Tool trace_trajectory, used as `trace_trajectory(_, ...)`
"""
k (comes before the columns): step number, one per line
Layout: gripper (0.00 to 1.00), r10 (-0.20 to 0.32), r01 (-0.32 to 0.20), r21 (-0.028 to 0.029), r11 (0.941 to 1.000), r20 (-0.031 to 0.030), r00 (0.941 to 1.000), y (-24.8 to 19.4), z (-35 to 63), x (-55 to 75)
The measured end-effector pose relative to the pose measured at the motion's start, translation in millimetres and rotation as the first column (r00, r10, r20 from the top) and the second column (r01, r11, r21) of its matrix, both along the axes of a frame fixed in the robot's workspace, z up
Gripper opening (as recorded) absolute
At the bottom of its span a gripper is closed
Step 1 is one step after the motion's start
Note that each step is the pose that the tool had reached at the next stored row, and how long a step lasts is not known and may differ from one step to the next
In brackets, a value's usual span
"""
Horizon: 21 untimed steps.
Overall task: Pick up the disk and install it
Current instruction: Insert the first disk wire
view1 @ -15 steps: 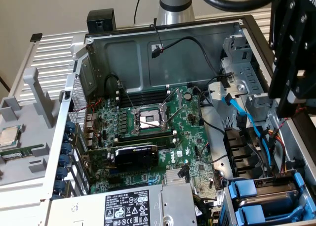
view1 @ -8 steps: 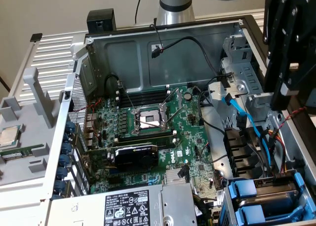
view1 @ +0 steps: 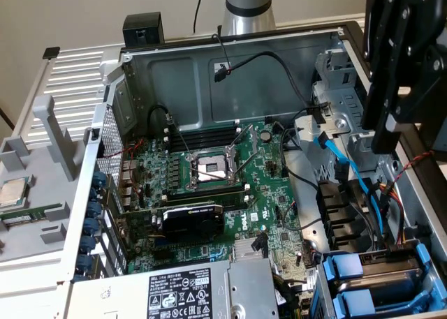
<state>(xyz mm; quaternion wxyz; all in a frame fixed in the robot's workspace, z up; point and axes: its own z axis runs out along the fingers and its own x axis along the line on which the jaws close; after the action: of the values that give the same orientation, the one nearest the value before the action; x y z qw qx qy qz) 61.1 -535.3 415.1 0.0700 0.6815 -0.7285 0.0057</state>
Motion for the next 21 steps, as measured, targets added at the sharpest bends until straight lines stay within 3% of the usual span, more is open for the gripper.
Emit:
trace_trajectory(3, 0.37, 0.0, 0.0, -0.0193, 0.9998, -0.0124, 0.9999, 7.5, -0.8, 0.0)
trace_trajectory(7, 0.37, -0.001, -0.001, -0.0561, 0.9984, -0.0244, 0.9997, 18.1, -1.7, 0.1)
trace_trajectory(11, 0.37, -0.002, -0.001, -0.101, 0.9949, -0.0351, 0.9994, 28.0, -2.4, 0.0)
trace_trajectory(17, 0.37, -0.005, -0.003, -0.1745, 0.9847, -0.0483, 0.9988, 42.1, -3.7, 0.1)
trace_trajectory(20, 0.37, -0.007, -0.005, -0.205, 0.9788, -0.056, 0.9984, 48.6, -4.6, 0.2)
trace_trajectory(21, 0.37, -0.007, -0.005, -0.2127, 0.9771, -0.0581, 0.9983, 50.9, -5.0, 0.3)
